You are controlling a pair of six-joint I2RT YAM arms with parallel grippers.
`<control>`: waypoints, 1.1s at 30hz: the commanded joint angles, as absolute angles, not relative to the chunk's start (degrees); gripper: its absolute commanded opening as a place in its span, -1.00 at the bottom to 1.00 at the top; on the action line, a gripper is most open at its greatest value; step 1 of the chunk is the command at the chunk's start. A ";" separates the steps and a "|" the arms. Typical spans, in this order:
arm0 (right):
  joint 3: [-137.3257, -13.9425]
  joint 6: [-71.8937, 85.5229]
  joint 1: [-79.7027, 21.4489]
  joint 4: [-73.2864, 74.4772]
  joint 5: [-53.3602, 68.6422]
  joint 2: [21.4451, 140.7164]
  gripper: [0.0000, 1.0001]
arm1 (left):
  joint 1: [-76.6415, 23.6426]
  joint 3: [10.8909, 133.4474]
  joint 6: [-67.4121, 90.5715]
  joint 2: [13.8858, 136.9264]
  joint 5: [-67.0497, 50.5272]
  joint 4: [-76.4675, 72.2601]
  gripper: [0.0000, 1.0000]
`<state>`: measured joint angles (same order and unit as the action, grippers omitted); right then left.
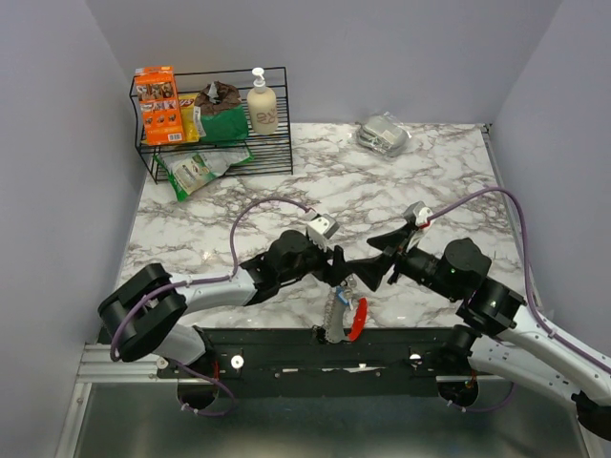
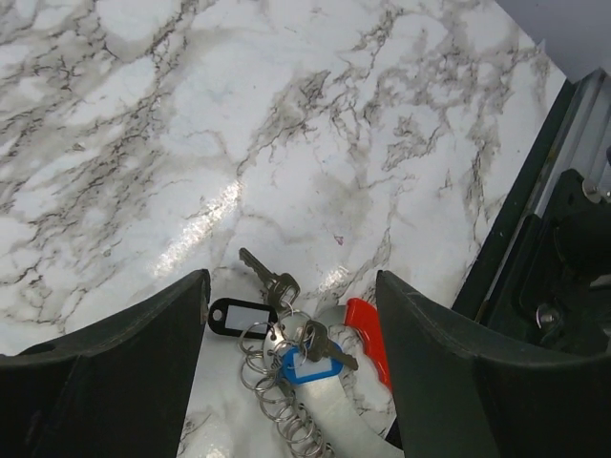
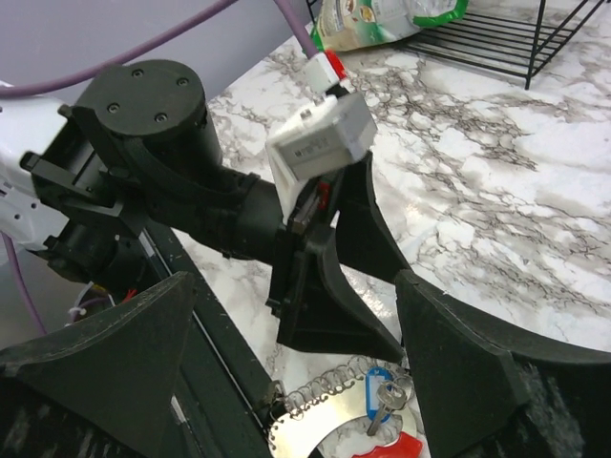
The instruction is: Put the keys on the keyring
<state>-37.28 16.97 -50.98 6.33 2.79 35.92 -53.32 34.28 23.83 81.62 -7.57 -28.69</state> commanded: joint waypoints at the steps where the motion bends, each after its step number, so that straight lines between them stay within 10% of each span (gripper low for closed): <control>1: -35.95 17.05 -50.89 7.03 1.67 34.80 0.93 | -50.10 32.35 27.15 77.26 -4.66 -30.85 0.58; 33: -29.88 23.20 -50.89 7.56 -25.66 20.30 0.99 | -41.75 31.82 22.59 31.11 28.57 2.64 0.98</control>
<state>-31.57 21.50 -50.94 6.98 -18.55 21.82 -41.95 30.76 24.23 30.55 25.47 -0.47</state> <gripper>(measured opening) 0.995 0.988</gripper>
